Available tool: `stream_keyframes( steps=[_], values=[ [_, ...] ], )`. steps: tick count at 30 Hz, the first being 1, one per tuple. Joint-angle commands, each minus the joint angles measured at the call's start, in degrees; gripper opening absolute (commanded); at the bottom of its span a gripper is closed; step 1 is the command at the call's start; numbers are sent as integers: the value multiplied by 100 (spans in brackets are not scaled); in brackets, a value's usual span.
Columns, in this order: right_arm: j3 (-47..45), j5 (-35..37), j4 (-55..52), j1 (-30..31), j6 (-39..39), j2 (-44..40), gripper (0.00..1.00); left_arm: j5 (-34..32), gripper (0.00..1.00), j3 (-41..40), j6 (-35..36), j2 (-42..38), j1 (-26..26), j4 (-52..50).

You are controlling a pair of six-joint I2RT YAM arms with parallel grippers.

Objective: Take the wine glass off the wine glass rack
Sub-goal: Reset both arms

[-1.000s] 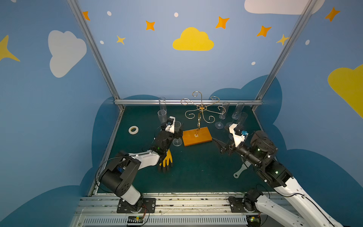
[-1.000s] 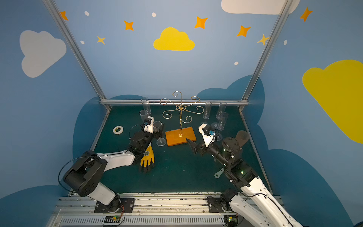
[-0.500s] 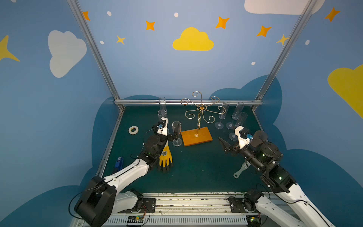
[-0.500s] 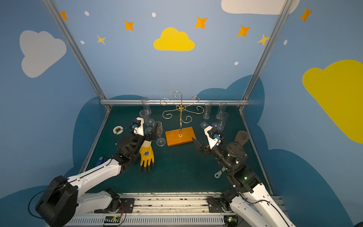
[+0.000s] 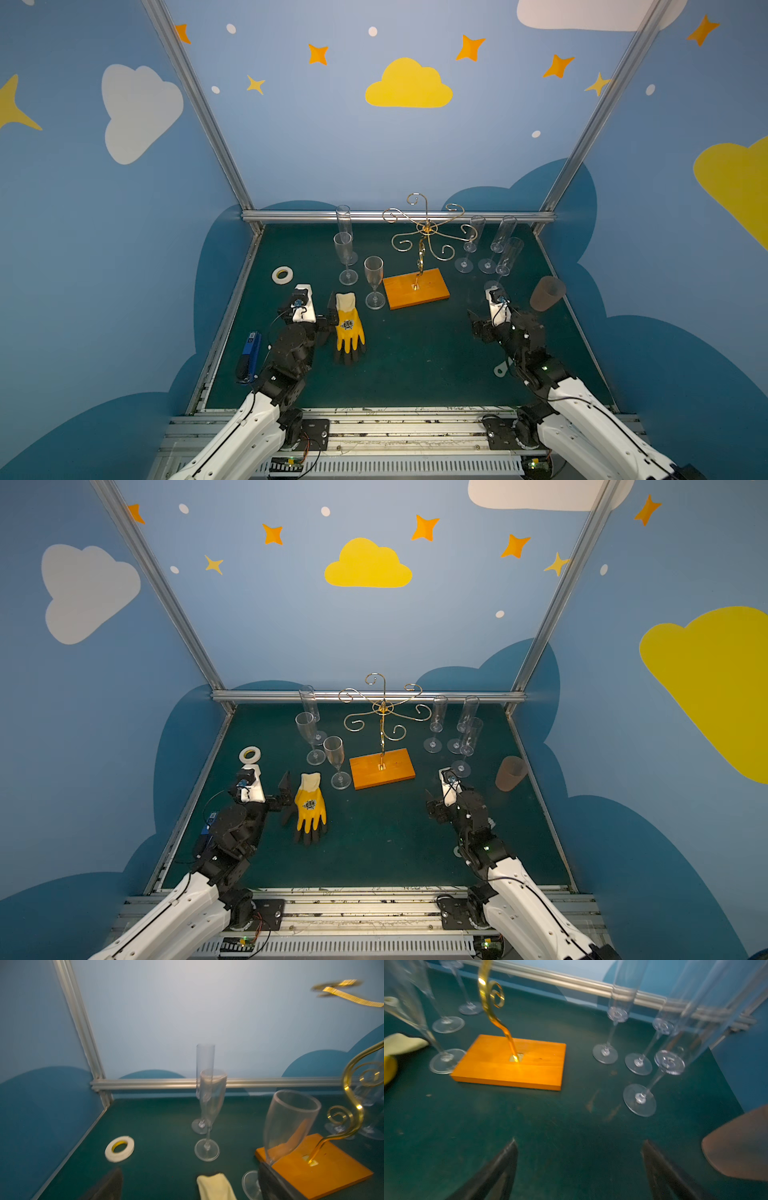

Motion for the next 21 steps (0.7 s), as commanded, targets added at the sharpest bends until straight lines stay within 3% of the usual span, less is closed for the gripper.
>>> stream_keyframes(
  steps=[1,5,8,11,13,15,16,17,19,21],
  values=[
    [-64,159,710,-464,50,508,92,-224,99,-161,-473,140,271,-229],
    [-129,-159,1286,-1229,695,1391,92,97,99,-148,-108,847,634,560],
    [430,-138,814,-1375,661,1821,92,382,99,-9,181,1849,1062,1033],
    [951,15,662,-1474,684,2495,92,871,99,237,-320,3019,1623,1325],
    [1207,29,817,-1494,584,2939,92,946,99,311,-474,3916,1831,2329],
    [1357,9,1098,-1503,457,3249,92,1201,99,1066,-43,4080,1854,1074],
    [1386,2,1246,-1508,490,3393,92,1317,99,1200,228,4226,1867,1042],
    [1317,-51,1566,-1540,482,3564,92,1378,99,1031,482,4387,1872,1658],
    [1159,-182,2141,-1660,304,3828,91,1245,99,745,247,4750,2002,2530],
    [1098,-201,2021,-1798,799,3792,92,1375,100,427,138,5182,2112,3459]
  ],
)
